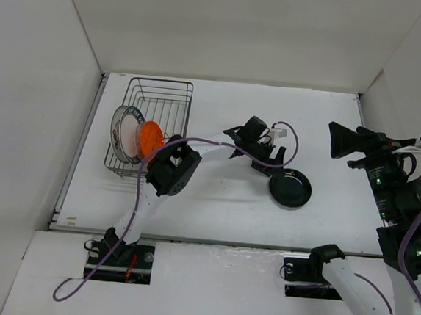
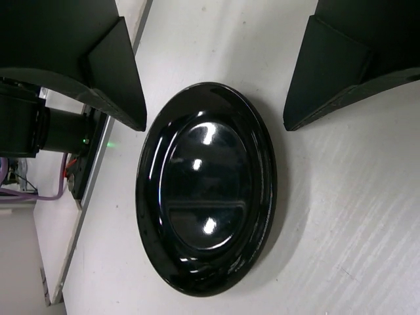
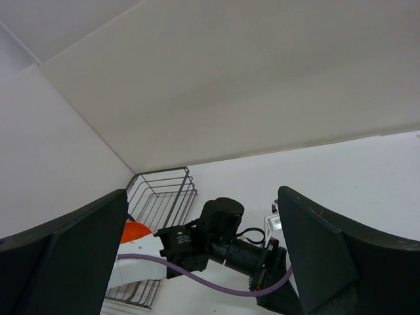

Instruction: Load the plates into the dish rack

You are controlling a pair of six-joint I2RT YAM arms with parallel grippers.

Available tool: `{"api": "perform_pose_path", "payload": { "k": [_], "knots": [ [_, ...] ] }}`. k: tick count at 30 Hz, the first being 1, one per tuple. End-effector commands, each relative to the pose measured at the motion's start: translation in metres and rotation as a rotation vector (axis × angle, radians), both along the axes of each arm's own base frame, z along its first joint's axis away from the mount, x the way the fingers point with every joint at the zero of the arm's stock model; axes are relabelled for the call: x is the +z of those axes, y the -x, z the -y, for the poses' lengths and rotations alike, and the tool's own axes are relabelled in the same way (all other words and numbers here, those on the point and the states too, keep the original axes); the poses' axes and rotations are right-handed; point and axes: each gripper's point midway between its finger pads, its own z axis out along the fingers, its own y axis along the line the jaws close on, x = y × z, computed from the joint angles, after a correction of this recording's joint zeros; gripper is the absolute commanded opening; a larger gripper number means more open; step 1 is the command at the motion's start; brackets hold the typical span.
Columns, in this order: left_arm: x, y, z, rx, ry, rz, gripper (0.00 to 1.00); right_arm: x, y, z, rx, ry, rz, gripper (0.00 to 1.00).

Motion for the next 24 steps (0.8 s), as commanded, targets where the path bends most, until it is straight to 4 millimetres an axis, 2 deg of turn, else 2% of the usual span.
{"api": "perform_pose_path", "payload": {
  "k": [1,3,7,8,9,11,12,13,15,20,21,23,24],
  "knots": [
    [-0.012,-0.009,0.003,0.045,-0.030,0.011,0.83,0.013,0.006,0.002,-0.001,-0.005,0.051,1.00],
    [-0.019,-0.009,0.002,0.051,-0.048,0.003,0.77,0.013,0.006,0.002,-0.001,-0.004,0.051,1.00],
    [-0.019,-0.014,0.002,0.071,-0.060,0.018,0.70,0.015,0.009,0.003,-0.001,-0.007,0.060,1.00],
    [-0.019,-0.010,0.005,0.062,-0.060,0.018,0.67,0.015,0.009,0.003,-0.001,-0.007,0.060,1.00],
    [-0.027,-0.009,0.000,0.074,-0.084,0.014,0.64,0.015,0.010,0.001,0.008,-0.005,0.060,1.00],
    [-0.024,-0.010,0.000,0.082,-0.081,0.027,0.55,0.015,0.010,0.001,0.008,-0.005,0.060,1.00],
    [-0.025,-0.012,0.000,0.090,-0.086,0.032,0.55,0.015,0.010,0.000,0.017,-0.003,0.061,1.00],
    [-0.025,-0.007,0.002,0.080,-0.086,0.033,0.50,0.015,0.010,0.000,0.017,-0.003,0.061,1.00],
    [-0.028,-0.008,0.001,0.090,-0.100,0.034,0.46,0.015,0.010,0.000,0.017,-0.003,0.061,1.00],
    [-0.040,-0.001,0.001,0.079,-0.124,0.014,0.26,0.015,0.010,0.000,0.014,0.006,0.063,1.00],
    [-0.040,-0.001,0.001,0.079,-0.124,0.014,0.17,0.015,0.010,0.000,0.014,0.006,0.063,1.00],
    [-0.039,-0.003,0.001,0.087,-0.130,0.020,0.10,0.016,0.014,0.001,0.014,0.004,0.072,1.00],
    [-0.041,-0.002,0.002,0.087,-0.139,0.039,0.00,0.016,0.014,0.001,0.014,0.004,0.072,1.00]
  ]
}}
